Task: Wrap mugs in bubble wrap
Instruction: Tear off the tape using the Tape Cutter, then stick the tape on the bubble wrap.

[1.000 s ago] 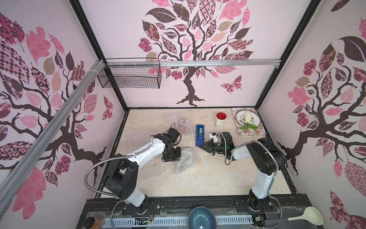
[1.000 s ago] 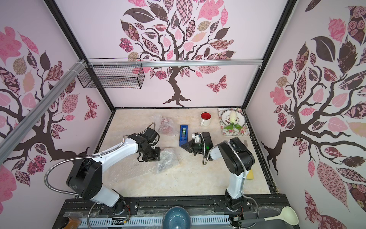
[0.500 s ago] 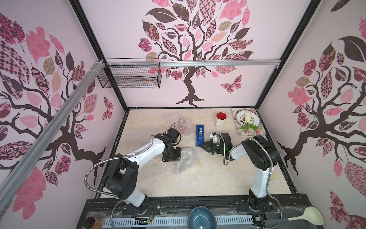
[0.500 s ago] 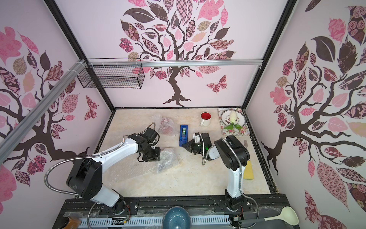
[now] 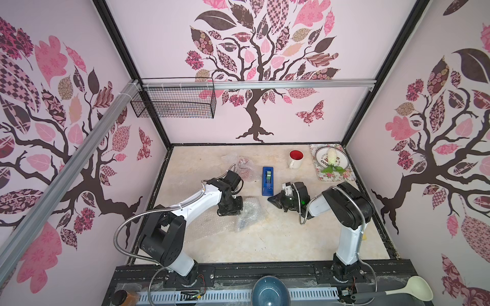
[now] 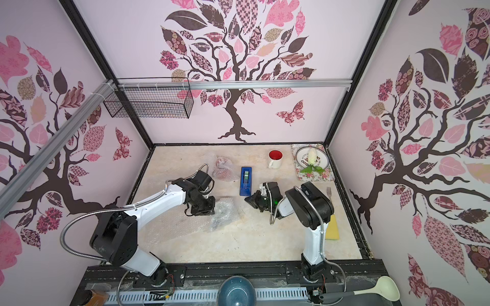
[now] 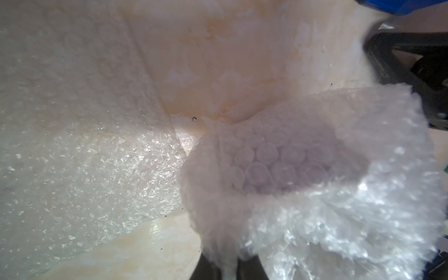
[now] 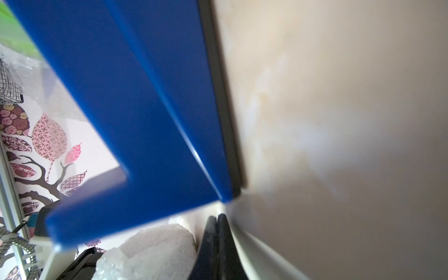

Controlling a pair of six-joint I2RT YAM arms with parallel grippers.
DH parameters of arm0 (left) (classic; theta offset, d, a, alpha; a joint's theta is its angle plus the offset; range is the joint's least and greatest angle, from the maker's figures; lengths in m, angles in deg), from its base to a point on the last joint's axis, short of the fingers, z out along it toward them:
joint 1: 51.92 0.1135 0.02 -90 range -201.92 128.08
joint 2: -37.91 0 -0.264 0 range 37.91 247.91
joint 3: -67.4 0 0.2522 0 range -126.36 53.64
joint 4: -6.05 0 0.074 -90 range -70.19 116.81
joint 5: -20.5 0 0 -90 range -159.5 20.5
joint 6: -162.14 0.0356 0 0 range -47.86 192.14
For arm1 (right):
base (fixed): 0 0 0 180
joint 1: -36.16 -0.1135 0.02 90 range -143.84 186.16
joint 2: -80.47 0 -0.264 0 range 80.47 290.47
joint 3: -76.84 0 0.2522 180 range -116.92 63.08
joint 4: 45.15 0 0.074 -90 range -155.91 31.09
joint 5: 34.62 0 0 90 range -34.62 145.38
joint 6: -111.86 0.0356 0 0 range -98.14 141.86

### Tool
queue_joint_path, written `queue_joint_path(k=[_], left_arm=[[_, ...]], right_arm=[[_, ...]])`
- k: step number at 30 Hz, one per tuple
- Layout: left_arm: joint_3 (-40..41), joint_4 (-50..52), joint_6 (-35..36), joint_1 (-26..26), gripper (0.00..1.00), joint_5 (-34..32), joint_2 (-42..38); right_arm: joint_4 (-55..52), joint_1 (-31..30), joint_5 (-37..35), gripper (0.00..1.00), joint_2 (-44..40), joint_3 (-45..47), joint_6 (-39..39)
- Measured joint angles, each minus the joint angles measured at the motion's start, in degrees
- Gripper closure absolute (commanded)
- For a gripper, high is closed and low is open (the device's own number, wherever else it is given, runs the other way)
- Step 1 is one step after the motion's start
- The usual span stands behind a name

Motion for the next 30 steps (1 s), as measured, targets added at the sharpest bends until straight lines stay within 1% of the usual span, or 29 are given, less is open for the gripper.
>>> queue_joint_path(k=[3,8,10,11,16,19,25,30], left_arm=[[-0.2,0.2,0.0,-0.2,1.00,-0.4,0.0],[-0.8,0.9,0.0,-0.5,1.00,-1.0,0.4],[-1.2,1.2,0.0,-0.6,1.00,-1.4,0.7],[-1.4,1.4,0.0,-0.6,1.00,-1.5,0.8],[-2.1,2.0,0.2,-0.6,1.00,-1.7,1.4],[-2.1,2.0,0.2,-0.6,1.00,-1.7,1.4],[-2.1,2.0,0.2,-0.7,1.00,-1.7,1.4],[-2.1,2.0,0.2,-0.7,1.00,-1.7,1.4]], right_arm=[[-3.5,-0.1,0.9,1.00,-7.1,1.8,1.9],[-6.5,-1.8,1.7,1.00,-24.7,1.7,5.9],[-5.6,-3.8,1.7,1.00,-29.0,1.7,8.2],[-4.9,-5.1,1.6,1.00,-29.7,1.7,9.3],[-1.6,-13.1,0.3,1.00,-27.4,1.8,14.3],[0.9,-16.3,-0.9,1.00,-25.0,1.9,15.8],[4.0,-19.1,-2.8,1.00,-20.6,1.2,16.8],[6.3,-20.3,-3.7,1.00,-17.0,0.4,17.0]])
